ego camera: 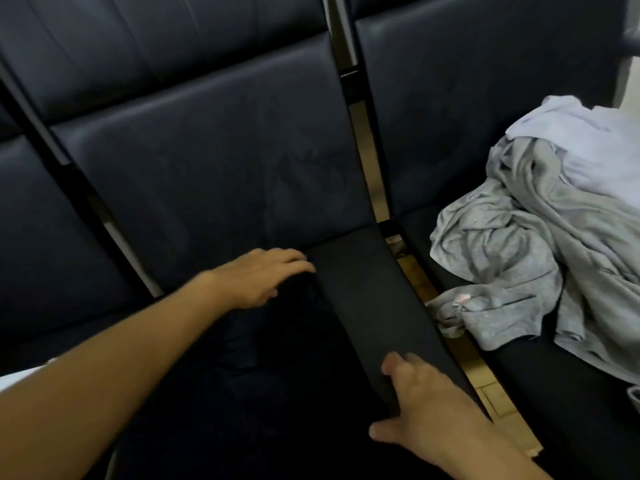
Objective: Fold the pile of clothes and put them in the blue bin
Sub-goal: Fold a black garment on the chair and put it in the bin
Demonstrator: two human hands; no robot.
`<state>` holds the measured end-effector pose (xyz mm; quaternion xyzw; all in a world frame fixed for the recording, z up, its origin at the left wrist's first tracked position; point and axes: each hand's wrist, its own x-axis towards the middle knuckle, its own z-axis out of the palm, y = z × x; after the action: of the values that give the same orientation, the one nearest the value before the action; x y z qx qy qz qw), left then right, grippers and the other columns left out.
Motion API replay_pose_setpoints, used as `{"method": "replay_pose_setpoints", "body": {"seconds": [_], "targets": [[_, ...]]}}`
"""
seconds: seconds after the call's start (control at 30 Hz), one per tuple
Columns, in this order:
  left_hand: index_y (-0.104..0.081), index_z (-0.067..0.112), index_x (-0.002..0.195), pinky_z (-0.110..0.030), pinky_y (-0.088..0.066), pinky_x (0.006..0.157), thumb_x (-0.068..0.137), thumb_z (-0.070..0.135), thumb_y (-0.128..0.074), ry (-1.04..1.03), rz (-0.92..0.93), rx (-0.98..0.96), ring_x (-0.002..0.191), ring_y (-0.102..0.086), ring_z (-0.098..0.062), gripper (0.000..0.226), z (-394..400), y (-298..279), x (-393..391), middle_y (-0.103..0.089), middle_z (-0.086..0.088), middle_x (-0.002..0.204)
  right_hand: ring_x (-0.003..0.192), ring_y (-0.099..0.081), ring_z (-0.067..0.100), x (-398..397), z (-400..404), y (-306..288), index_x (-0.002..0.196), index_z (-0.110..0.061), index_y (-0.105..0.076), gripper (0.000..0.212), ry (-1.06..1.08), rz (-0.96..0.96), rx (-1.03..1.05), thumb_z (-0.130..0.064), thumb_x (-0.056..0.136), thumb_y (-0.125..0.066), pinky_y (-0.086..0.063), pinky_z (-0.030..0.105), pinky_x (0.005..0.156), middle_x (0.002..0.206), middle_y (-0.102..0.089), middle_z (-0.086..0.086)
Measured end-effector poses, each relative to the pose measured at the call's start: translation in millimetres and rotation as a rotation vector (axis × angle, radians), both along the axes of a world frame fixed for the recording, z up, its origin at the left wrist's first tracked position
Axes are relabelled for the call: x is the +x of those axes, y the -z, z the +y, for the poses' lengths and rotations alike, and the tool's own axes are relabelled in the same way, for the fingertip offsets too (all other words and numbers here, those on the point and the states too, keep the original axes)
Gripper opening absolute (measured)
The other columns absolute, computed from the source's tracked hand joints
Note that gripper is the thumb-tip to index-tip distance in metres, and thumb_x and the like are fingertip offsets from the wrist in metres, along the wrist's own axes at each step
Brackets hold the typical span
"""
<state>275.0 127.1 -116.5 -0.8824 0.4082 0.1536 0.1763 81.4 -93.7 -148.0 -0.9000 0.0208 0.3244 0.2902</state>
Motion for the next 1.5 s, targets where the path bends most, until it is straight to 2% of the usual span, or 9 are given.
{"method": "replay_pose_setpoints", "body": {"seconds": [0.13, 0.23, 0.43, 0.57, 0.77, 0.9, 1.03, 1.23, 1.5], "targets": [[-0.05, 0.023, 0.127, -0.037, -0.039, 0.104, 0.085, 0.0, -0.063, 0.099, -0.003, 0.009, 0.124, -0.047, -0.022, 0.05, -35.8, 36.2, 3.1, -0.046, 0.001, 0.133, 0.132, -0.036, 0.026, 4.8, 25.2, 16.0, 0.138, -0.016, -0.04, 0.069, -0.082, 0.017, -0.06, -0.042, 0.084, -0.075, -0.038, 0.039, 0.107, 0.137, -0.038, 0.003], [-0.053, 0.018, 0.115, -0.041, -0.048, 0.087, 0.087, -0.005, -0.049, -0.115, 0.173, -0.066, 0.101, -0.052, -0.022, 0.037, -33.6, 34.3, 3.3, -0.049, 0.0, 0.109, 0.125, -0.045, 0.023, 1.2, 36.9, 20.1, 0.126, -0.018, -0.052, 0.044, -0.094, -0.093, -0.011, -0.041, 0.091, -0.066, -0.042, 0.035, 0.102, 0.123, -0.048, 0.0], [-0.061, 0.019, 0.096, -0.039, -0.051, 0.08, 0.082, -0.007, -0.044, -0.365, 0.157, -0.521, 0.089, -0.06, -0.018, 0.035, 14.8, -1.2, -2.2, -0.063, -0.002, 0.097, 0.1, -0.062, 0.003, -5.7, 34.8, 22.5, 0.099, -0.027, -0.059, 0.011, 0.37, -0.202, 0.48, -0.025, 0.092, -0.068, -0.044, 0.002, 0.071, 0.098, -0.064, -0.014], [-0.061, 0.025, 0.092, -0.03, -0.049, 0.072, 0.078, -0.01, -0.044, -0.456, -0.059, -0.667, 0.081, -0.063, -0.014, 0.042, 67.2, -63.7, -27.3, -0.066, 0.004, 0.086, 0.076, -0.065, 0.016, -10.1, 24.6, 3.9, 0.085, -0.015, -0.057, 0.013, 0.566, -0.239, 0.775, -0.009, 0.094, -0.064, -0.053, 0.032, 0.071, 0.083, -0.068, 0.015], [-0.071, 0.017, 0.097, -0.031, -0.052, 0.076, 0.073, -0.012, -0.055, -0.438, -0.373, -0.682, 0.077, -0.067, -0.017, 0.04, 145.5, -172.2, -95.0, -0.071, 0.0, 0.08, 0.091, -0.068, 0.001, -7.5, -9.3, -77.2, 0.107, -0.035, -0.064, 0.021, -0.036, -0.703, 0.28, -0.022, 0.091, -0.069, -0.054, 0.027, 0.077, 0.095, -0.073, -0.013], [-0.074, 0.015, 0.089, -0.021, -0.046, 0.065, 0.07, -0.014, -0.059, -0.364, -0.508, -0.718, 0.065, -0.063, -0.004, 0.037, 171.8, -242.7, -150.3, -0.067, 0.004, 0.068, 0.101, -0.068, 0.022, -1.1, -23.5, -178.4, 0.114, -0.039, -0.057, 0.036, -0.269, -0.907, -0.124, -0.024, 0.082, -0.057, -0.056, 0.041, 0.084, 0.106, -0.071, -0.001], [-0.064, 0.058, 0.077, -0.007, -0.048, 0.071, 0.073, -0.007, -0.059, -0.386, -0.605, -0.98, 0.073, -0.065, 0.01, 0.066, 185.3, -300.9, -205.3, -0.069, 0.026, 0.072, 0.089, -0.068, 0.022, -15.7, -33.7, -287.8, 0.097, -0.025, -0.068, 0.033, -0.146, -1.207, -0.021, 0.003, 0.082, -0.058, -0.048, 0.021, 0.08, 0.09, -0.073, 0.0], [-0.064, 0.043, 0.077, 0.0, -0.045, 0.067, 0.083, -0.014, -0.061, -0.484, -0.57, -1.015, 0.074, -0.063, 0.013, 0.058, 194.2, -325.7, -274.7, -0.066, 0.035, 0.077, 0.068, -0.061, 0.009, -59.3, -38.9, -373.8, 0.085, -0.022, -0.072, 0.026, -0.287, -0.965, -0.07, -0.009, 0.098, -0.054, -0.051, 0.035, 0.069, 0.078, -0.07, 0.002], [-0.081, 0.018, 0.07, -0.016, -0.051, 0.046, 0.071, 0.032, -0.087, -0.754, -0.061, -1.246, 0.052, -0.067, -0.01, 0.016, 199.1, -334.6, -331.7, -0.075, -0.012, 0.07, 0.062, -0.071, 0.019, -108.6, -60.4, -399.8, 0.094, -0.013, -0.078, 0.02, -0.223, -0.564, 0.254, -0.019, 0.094, -0.059, -0.053, 0.021, 0.047, 0.086, -0.076, 0.015]]}}
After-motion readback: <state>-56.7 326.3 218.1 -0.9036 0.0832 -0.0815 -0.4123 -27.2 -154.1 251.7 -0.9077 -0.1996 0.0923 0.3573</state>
